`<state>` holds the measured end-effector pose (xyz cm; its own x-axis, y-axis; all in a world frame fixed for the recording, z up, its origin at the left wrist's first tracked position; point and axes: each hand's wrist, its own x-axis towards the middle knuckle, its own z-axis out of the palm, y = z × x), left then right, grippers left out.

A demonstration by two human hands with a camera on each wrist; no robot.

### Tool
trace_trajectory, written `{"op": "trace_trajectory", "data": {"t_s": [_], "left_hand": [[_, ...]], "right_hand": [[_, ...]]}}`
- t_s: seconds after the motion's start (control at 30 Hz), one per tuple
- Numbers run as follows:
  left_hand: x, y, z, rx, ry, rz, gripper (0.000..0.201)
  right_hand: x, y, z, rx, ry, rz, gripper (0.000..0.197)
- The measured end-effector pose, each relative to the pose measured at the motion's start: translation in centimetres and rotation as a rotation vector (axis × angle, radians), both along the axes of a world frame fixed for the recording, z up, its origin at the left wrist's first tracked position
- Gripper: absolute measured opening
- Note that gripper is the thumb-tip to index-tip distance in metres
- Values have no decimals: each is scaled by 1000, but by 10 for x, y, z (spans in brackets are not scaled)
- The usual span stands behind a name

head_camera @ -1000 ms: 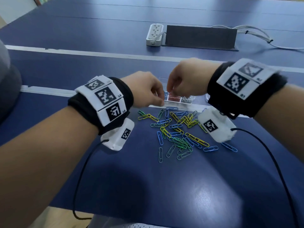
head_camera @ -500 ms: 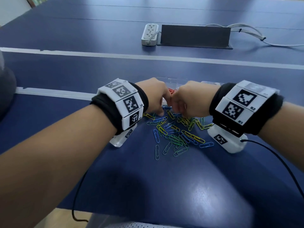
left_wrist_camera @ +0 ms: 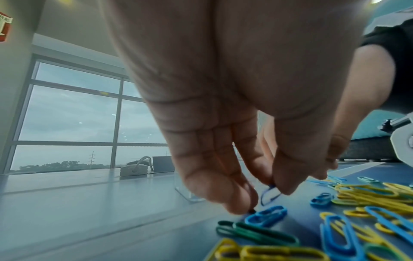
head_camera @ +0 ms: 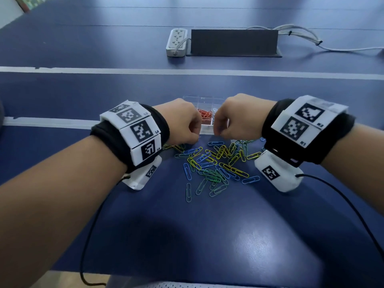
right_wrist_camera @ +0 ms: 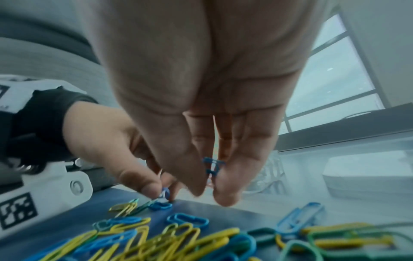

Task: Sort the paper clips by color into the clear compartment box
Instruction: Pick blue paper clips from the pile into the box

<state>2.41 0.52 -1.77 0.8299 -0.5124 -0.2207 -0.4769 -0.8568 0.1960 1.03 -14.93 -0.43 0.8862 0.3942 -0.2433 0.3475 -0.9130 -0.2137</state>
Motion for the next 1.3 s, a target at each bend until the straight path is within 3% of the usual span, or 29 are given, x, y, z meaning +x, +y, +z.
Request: {"op": "trace_trajectory", "data": {"t_s": [0.13,0.3,0.43,0.67,0.87,1.03,1.3], "left_hand": [[-1,0,2,-39,19,11,6],[-2,1,3,-75,38,34,27],[-2,2,1,-14,56,65,7],[-1,-1,-6,65,72,58,16],[-2,-3,-3,100,51,27,13],[-4,3,-4,117,57,64,28],[-8,15,4,8,79,144,7]], "right_hand": [[-2,11,-5,-48,-19,91,12],[-5,21,-9,-50,-28,128,20],[-6,24,-8,-93,4,128,14],[-4,20,-5,-66,106,81,19],[-11,19,1,-5,61,85,21],[-17,27,-8,38,20,162,18],[-14,32,-11,-28,39,236,13]]}}
